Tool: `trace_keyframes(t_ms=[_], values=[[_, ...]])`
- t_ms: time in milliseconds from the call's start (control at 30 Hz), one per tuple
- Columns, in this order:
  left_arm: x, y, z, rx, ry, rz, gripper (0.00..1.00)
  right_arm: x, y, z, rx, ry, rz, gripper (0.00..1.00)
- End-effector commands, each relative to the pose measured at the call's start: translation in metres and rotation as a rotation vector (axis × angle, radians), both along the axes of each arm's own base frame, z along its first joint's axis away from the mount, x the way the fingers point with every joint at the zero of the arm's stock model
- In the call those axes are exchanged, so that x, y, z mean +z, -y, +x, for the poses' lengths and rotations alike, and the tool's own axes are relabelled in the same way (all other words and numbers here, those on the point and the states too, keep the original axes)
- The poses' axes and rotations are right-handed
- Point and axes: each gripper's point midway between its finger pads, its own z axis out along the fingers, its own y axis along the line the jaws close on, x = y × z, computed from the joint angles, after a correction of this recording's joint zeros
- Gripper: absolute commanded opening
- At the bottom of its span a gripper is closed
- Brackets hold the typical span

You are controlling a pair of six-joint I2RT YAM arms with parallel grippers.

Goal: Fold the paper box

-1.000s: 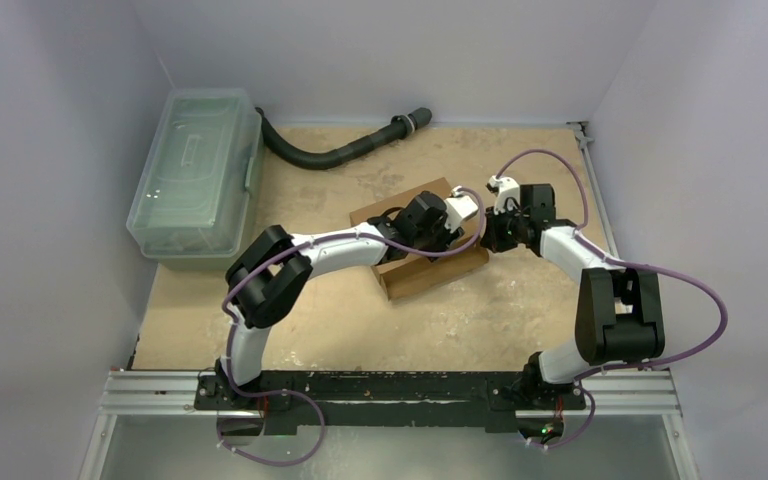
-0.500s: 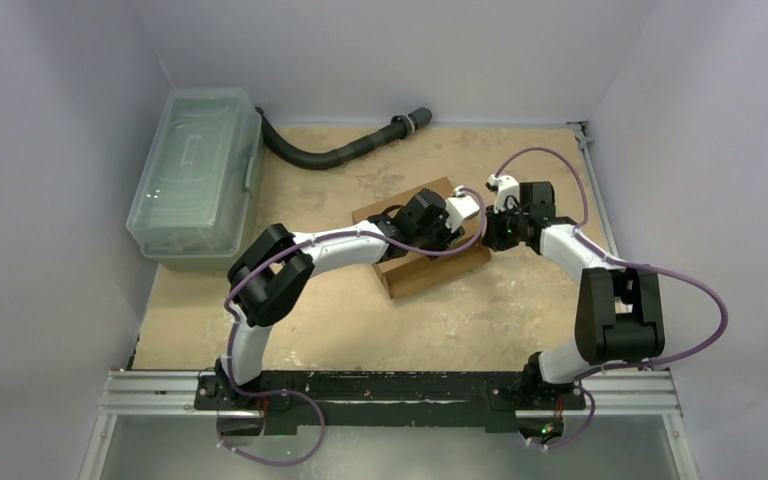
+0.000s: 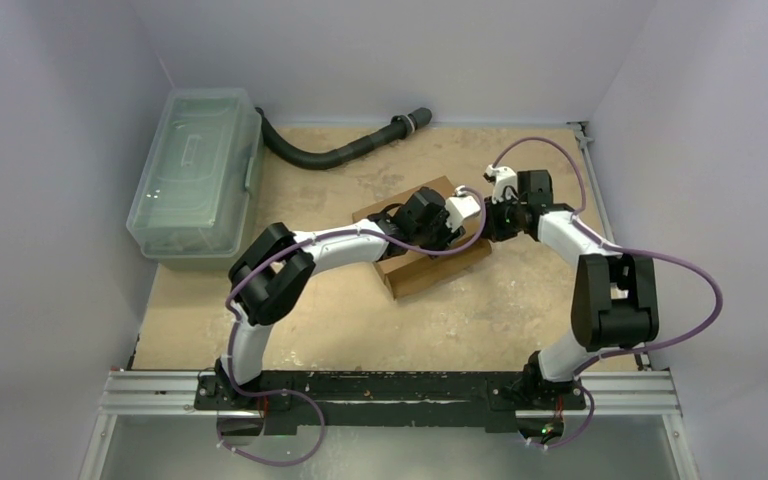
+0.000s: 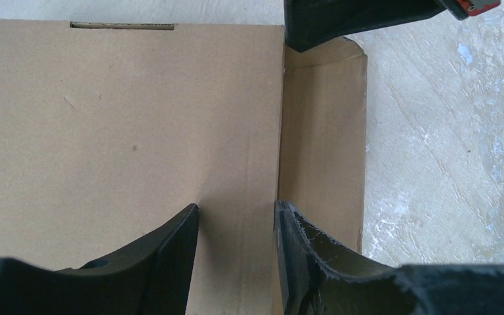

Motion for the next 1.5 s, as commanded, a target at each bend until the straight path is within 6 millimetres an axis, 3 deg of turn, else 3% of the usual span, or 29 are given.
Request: trace_keyframes(t_ms=[0, 167, 433, 600, 700, 767, 867, 1000, 1200, 1467], values=[[-0.04, 0.005, -0.035, -0.091, -0.152, 0.046, 0.43, 0.028, -0.015, 0.028, 0.035, 0.097, 0.048, 0.0], [-0.038, 0.001, -0.022, -0.002, -0.169, 0.024, 0.45, 0.039, -0.021, 0.019, 0.059, 0.061, 0.095, 0.14], [-0.036, -0.011, -0.005, 0.095, -0.204, -0.007, 0.46, 0.063, -0.003, -0.005, 0.073, 0.107, 0.086, 0.38], [-0.031, -0.01, -0.004, 0.095, -0.217, -0.028, 0.46, 0.084, 0.007, -0.029, 0.272, 0.225, 0.01, 0.36], [-0.031, -0.009, -0.005, 0.086, -0.228, -0.035, 0.46, 0.099, -0.002, -0.056, 0.613, 0.459, -0.122, 0.28], [-0.032, -0.008, -0.007, 0.078, -0.238, -0.033, 0.46, 0.087, -0.004, -0.079, 0.933, 0.65, -0.318, 0.01], [-0.035, -0.007, -0.009, 0.069, -0.255, -0.036, 0.46, 0.038, 0.016, -0.101, 1.193, 0.611, -0.522, 0.0], [-0.038, -0.006, -0.011, 0.065, -0.27, -0.038, 0.46, -0.005, 0.015, -0.122, 1.501, 0.522, -0.46, 0.0], [-0.039, -0.007, -0.014, 0.055, -0.28, -0.03, 0.46, -0.02, 0.001, -0.087, 1.396, 0.654, -0.545, 0.0], [-0.043, -0.005, -0.017, 0.034, -0.294, -0.028, 0.45, -0.033, 0.007, -0.049, 1.278, 0.713, -0.735, 0.0]])
